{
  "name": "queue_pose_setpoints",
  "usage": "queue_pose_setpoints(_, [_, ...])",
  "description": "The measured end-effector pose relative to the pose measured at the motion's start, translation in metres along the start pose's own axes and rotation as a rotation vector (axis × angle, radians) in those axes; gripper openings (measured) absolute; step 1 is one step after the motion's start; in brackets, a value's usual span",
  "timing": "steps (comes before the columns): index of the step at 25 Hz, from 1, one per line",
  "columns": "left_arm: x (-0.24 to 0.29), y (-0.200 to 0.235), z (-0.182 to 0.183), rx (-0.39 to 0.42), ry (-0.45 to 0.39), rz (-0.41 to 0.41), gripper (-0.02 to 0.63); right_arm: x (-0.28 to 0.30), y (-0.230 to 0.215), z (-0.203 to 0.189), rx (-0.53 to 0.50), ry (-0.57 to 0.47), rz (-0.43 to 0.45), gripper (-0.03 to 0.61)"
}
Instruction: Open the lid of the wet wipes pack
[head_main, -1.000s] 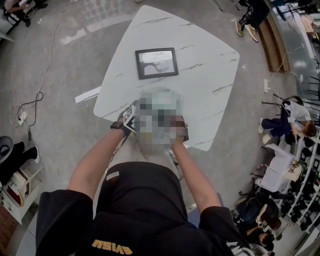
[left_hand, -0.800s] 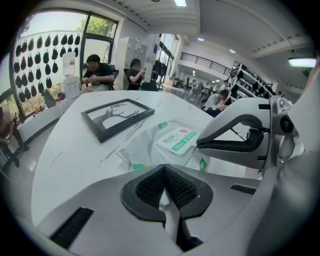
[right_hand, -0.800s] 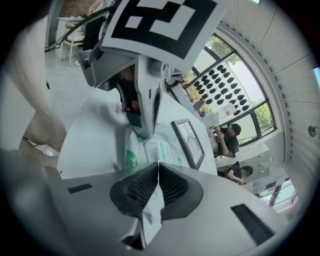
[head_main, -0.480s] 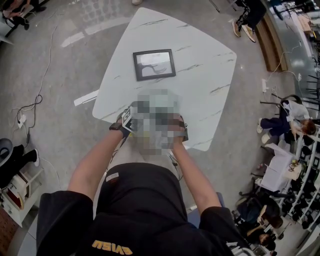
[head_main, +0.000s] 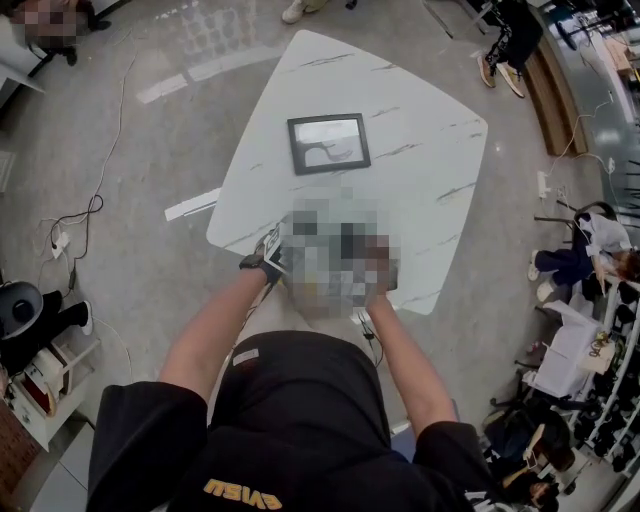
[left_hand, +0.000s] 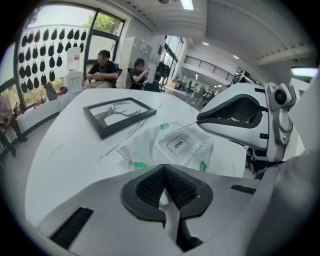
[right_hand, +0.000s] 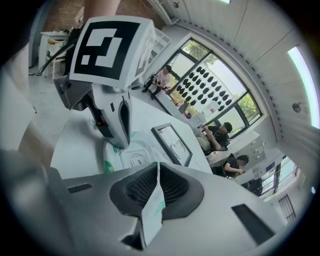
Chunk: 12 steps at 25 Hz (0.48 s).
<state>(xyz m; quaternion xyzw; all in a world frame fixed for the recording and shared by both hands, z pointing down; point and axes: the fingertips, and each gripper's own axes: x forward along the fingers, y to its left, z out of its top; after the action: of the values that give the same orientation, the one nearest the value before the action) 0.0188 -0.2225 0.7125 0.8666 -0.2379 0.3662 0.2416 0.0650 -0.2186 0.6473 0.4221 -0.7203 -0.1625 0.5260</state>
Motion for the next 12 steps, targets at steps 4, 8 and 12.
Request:
queue_pose_setpoints(4, [-0.005, 0.004, 0.0, -0.002, -0.005, 0.005, 0.018, 0.003, -0.011, 0.006, 0.077, -0.016, -0.019, 0.015])
queue_pose_setpoints(8, [-0.005, 0.004, 0.0, -0.005, -0.002, 0.009, 0.018, 0.01, -0.03, 0.002, 0.187, -0.01, -0.033, 0.009])
queue_pose_setpoints(12, [-0.005, 0.004, 0.0, -0.008, -0.005, 0.012, 0.018, 0.019, -0.041, -0.007, 0.242, -0.001, -0.026, 0.009])
